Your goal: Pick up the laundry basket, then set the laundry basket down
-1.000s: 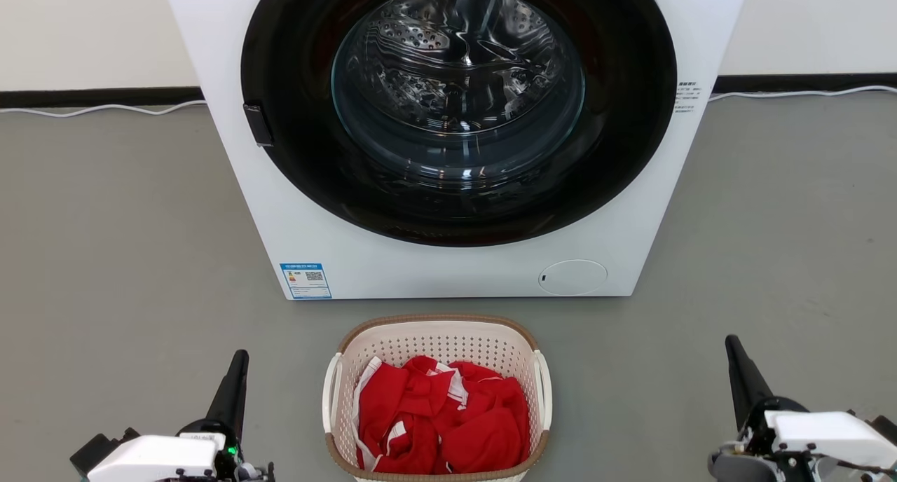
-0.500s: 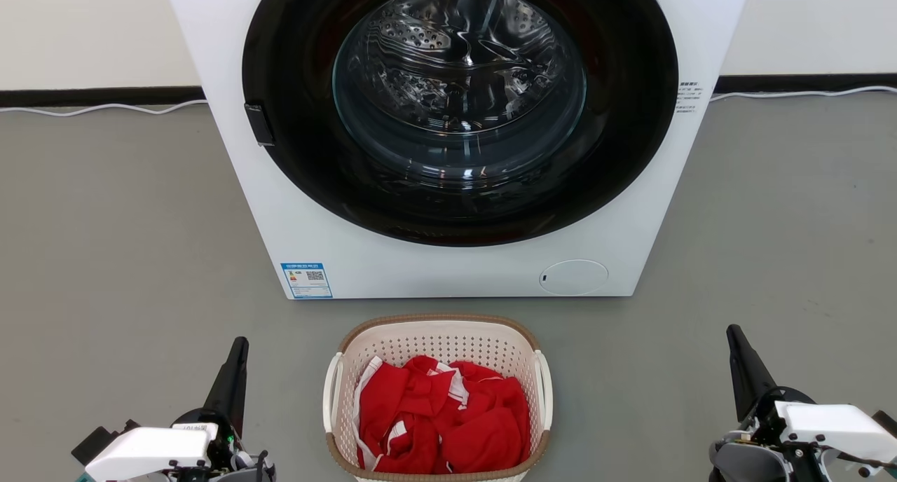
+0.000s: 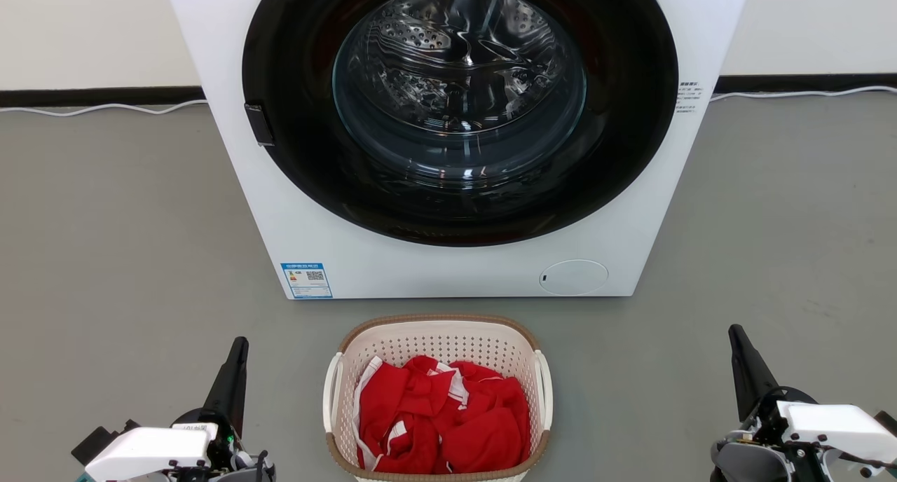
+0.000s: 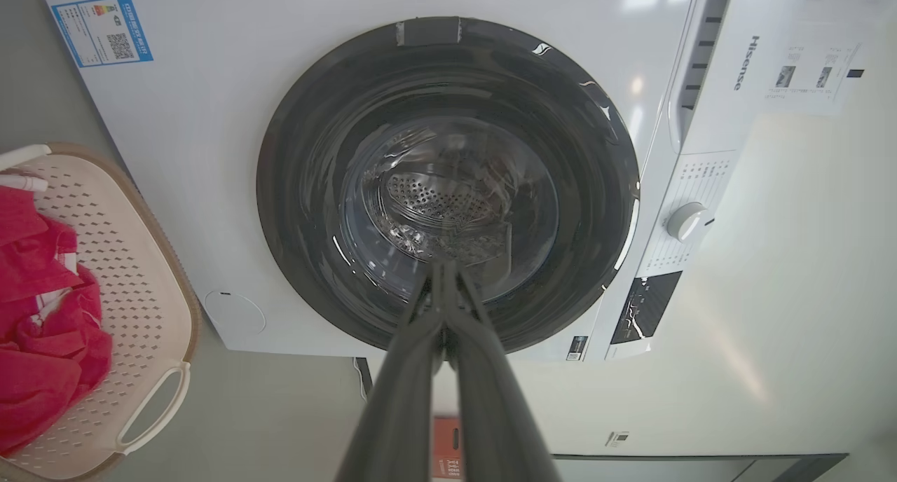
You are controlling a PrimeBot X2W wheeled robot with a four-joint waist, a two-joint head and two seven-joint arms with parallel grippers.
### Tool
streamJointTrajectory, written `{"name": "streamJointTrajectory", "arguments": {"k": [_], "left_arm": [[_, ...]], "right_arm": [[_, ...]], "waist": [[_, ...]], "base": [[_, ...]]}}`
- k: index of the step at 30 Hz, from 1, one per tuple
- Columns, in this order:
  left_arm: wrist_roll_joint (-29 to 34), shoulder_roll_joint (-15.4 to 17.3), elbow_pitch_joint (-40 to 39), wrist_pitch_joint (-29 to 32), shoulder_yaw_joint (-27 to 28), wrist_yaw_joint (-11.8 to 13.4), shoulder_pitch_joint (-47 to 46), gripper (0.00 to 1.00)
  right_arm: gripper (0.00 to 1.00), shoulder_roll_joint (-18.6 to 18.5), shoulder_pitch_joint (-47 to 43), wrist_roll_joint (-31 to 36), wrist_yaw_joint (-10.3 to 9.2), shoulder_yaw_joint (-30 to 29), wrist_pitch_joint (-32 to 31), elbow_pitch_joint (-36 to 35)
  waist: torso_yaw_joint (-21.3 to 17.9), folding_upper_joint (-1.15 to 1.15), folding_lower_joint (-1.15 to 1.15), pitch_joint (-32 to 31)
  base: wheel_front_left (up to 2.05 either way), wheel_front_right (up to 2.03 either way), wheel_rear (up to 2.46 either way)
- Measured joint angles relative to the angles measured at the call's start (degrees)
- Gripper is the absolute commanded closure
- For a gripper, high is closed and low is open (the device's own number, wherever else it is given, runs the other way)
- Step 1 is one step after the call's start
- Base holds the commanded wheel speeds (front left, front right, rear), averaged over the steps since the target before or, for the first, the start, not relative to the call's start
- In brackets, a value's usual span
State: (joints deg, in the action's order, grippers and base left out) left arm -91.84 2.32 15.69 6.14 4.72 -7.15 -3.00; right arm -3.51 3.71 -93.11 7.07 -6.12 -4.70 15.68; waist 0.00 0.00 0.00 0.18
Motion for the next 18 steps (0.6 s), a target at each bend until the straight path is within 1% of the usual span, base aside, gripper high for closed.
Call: {"name": "streamJointTrajectory", "arguments": {"k": [18], "left_arm": [[0.0,0.0,0.0,0.0,0.0,0.0,0.0,1.0]], "right_arm": [[1.0,0.2,0.0,0.0,0.0,-0.4,-0.4,0.0]], "waist": [[0.0,0.0,0.0,0.0]], "base": [[0.0,0.0,0.0]]}}
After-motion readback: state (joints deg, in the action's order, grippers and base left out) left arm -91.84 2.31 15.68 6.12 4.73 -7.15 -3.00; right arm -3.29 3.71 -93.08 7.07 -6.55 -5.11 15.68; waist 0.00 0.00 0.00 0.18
